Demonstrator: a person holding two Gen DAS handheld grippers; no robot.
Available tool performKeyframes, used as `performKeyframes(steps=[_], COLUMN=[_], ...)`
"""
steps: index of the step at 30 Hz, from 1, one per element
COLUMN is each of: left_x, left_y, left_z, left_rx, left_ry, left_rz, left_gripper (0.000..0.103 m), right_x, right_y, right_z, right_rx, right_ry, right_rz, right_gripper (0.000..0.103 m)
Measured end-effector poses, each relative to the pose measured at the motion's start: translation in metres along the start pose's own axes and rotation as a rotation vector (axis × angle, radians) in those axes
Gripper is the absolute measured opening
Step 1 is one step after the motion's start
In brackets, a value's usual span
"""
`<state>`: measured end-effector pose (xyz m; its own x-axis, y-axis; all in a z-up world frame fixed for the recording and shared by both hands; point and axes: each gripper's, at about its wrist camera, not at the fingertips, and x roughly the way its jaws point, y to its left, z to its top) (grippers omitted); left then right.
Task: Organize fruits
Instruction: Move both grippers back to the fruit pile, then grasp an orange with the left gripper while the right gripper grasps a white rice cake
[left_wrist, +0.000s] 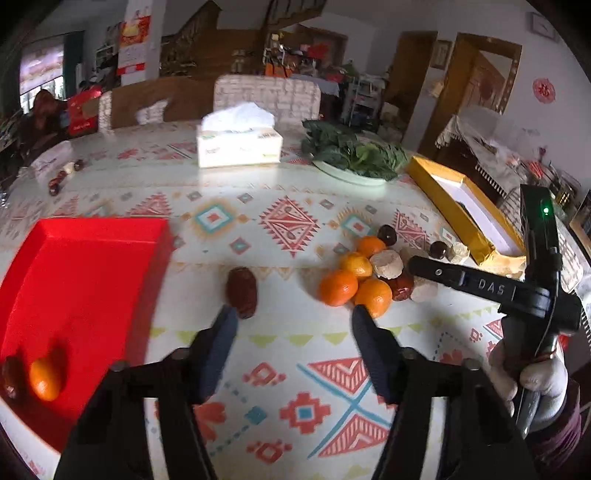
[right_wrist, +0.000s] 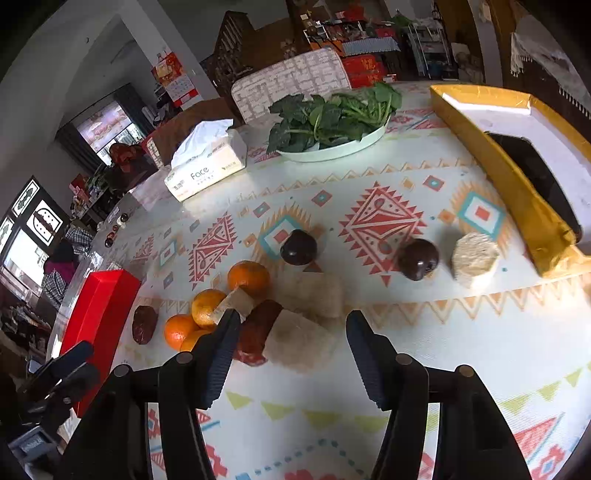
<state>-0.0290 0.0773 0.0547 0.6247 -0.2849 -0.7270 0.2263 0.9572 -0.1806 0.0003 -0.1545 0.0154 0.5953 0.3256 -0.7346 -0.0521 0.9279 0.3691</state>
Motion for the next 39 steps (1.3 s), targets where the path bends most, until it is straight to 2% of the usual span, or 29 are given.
performKeyframes(steps=[2, 4, 6, 12, 16, 18, 20, 25, 31, 39], left_x=[0.013, 0.025, 0.034, 0.054, 0.065, 0.069, 0.069, 0.069, 0.068, 0.072], left_y=[-0.003, -0.007, -0.012, -0.024, -0.019, -0.016, -0.015, -0.016, 0.002, -0.017], left_z=[0.003, 0.007, 0.009, 0.012, 0.020, 0.022, 0.020, 0.020, 0.027, 0.022], left_rx=[0.002, 0.013, 0.023, 0.091, 0.094, 0.092, 0.098, 0.126, 0.038, 0.143], left_ry=[0.019, 0.034, 0.045, 0.062, 0.062, 0.079, 0.087, 0.091, 0.067, 0.076], left_rz=[-0.027, -0.035, -0.045, -0.082, -0.123, -0.143, -0.177, -0.173, -0.140, -0.129], left_gripper=[0.047, 0.045, 0.045, 0.045, 0.045, 0.037, 0.034, 0.035, 0.041, 0.041], right_x=[0.006, 0.004, 0.002, -0.006, -0.006, -0.006, -0.005, 0.001, 0.000, 0.000], right_y=[0.002, 0.002, -0.002, -0.022, -0.026, -0.027, -0.027, -0.022, -0.024, -0.021], right_z=[-0.001, -0.002, 0.000, 0.001, 0.002, 0.002, 0.002, 0.000, 0.001, 0.000], right_rx=[-0.006, -0.004, 0.002, 0.050, 0.055, 0.056, 0.056, 0.039, 0.048, 0.032], right_ry=[0.011, -0.001, -0.009, -0.010, -0.010, -0.009, -0.004, 0.022, 0.016, 0.021], right_rz=[-0.002, 0.004, -0.007, -0.045, -0.024, -0.015, -0.011, -0.008, -0.015, -0.023], right_gripper=[0.057, 0.052, 0.038, 0.038, 0.038, 0.038, 0.040, 0.041, 0.041, 0.041])
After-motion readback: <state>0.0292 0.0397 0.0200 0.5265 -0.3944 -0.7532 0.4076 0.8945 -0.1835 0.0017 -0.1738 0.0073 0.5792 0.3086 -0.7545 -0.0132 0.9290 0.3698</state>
